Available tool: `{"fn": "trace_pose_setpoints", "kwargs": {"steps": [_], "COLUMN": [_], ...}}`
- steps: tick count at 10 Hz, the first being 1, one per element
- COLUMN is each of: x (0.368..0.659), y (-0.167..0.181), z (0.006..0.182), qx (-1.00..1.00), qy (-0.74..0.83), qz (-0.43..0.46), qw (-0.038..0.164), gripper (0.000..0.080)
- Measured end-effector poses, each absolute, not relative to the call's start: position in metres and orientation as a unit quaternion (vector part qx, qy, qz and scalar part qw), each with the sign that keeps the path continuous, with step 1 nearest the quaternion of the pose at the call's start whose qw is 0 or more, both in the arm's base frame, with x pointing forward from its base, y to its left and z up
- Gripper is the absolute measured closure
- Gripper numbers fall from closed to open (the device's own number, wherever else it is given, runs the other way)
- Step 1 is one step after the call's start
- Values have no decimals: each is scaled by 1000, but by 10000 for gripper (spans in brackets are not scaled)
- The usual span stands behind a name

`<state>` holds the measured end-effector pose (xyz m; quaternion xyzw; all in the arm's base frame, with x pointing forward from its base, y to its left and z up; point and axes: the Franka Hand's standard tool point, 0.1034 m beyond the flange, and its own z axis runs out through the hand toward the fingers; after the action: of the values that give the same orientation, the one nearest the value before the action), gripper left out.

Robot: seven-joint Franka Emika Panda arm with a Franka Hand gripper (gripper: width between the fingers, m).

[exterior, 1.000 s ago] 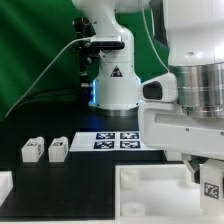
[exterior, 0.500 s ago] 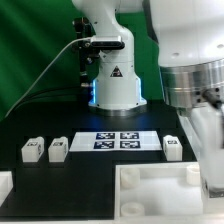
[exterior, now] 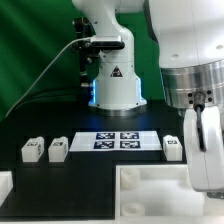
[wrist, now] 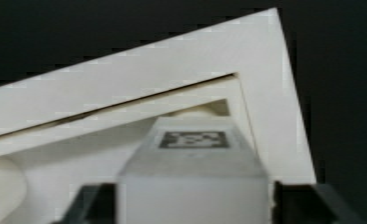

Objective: Assemble one leg

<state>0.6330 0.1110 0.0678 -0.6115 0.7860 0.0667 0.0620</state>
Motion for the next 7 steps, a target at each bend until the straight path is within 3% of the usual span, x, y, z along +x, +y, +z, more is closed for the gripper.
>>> {"fn": "trace_pose_setpoints", "kwargs": {"steps": [1, 2, 4, 7], "x": [634, 630, 628, 628], "y": [112, 114, 119, 117], "z": [67, 66, 73, 71], "qx": [-647, -692, -793, -870], "qy": [757, 716, 603, 486], "qz": [56, 42, 33, 20], "qw": [70, 77, 85, 84], "gripper": [222, 172, 154, 150]}}
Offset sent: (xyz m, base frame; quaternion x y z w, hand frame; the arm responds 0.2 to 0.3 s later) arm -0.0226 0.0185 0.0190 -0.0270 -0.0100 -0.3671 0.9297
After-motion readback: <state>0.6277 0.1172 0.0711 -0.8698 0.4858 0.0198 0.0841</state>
